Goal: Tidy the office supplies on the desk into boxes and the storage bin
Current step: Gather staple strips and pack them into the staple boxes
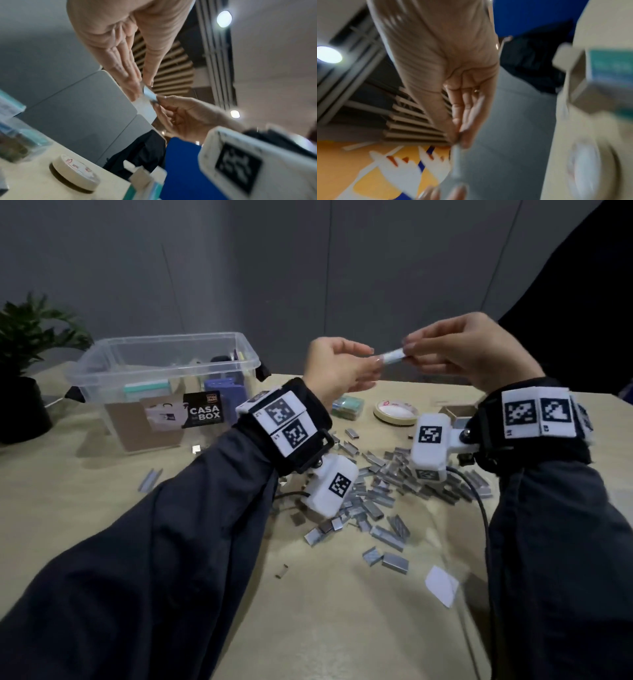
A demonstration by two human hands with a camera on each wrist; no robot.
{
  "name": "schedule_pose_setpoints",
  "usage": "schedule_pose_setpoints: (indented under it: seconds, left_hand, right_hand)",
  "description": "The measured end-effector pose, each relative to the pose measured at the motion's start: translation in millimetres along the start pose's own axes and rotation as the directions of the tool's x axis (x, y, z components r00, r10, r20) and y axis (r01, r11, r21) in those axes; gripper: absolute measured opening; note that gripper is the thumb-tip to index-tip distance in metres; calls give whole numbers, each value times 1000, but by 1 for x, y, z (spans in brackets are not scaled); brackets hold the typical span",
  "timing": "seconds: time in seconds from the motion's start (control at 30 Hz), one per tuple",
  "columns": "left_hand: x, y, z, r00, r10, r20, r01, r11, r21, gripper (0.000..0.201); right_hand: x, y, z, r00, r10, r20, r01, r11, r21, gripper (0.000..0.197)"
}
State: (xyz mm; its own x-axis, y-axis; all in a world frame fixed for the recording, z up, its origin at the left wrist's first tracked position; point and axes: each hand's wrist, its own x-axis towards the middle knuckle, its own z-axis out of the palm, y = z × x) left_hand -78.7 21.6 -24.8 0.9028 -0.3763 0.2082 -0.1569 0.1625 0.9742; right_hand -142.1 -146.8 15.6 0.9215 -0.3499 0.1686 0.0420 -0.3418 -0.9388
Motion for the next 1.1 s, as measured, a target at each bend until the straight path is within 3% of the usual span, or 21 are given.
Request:
schedule_pose_setpoints:
  seconds: [0.07,0.13,0.23,0.33,0.43,0.53,0.7,0.97,1.1]
  left_hand:
    - [9,-7,17,996,41,80,-57,977,206,14]
    - [16,-13,32,978,39,202,-118,913,391,9]
    - [24,-18,52,924,-37,381,-209,785,583,25]
    - [28,-19,68,859,-132,495,-303,648,699,41]
    - [29,-22,77,813,-206,545,-364,552,750,48]
    - [28,-27,85,793,-234,562,-411,475,778,50]
    - [29,-29,87,758,-274,591,-447,442,778,49]
    - [26,-26,87,748,-289,597,-450,440,777,50]
    - [24,-19,74,754,-307,581,-404,480,779,48]
  right_hand:
    - [7,12,-24,981,-41,-188,-8,968,-252,7]
    - [12,24,-44,955,-22,-295,-117,888,-445,11]
    - [14,39,-59,935,101,-340,-277,805,-524,15]
    - [17,48,-59,911,100,-399,-343,720,-604,23]
    - [19,52,-53,918,79,-390,-349,631,-693,34]
    - [20,60,-51,918,113,-381,-375,563,-737,31]
    - [22,69,-47,916,194,-350,-399,515,-759,31]
    - [24,71,-36,916,204,-345,-396,325,-859,19]
    - [24,68,-32,921,249,-299,-367,295,-883,20]
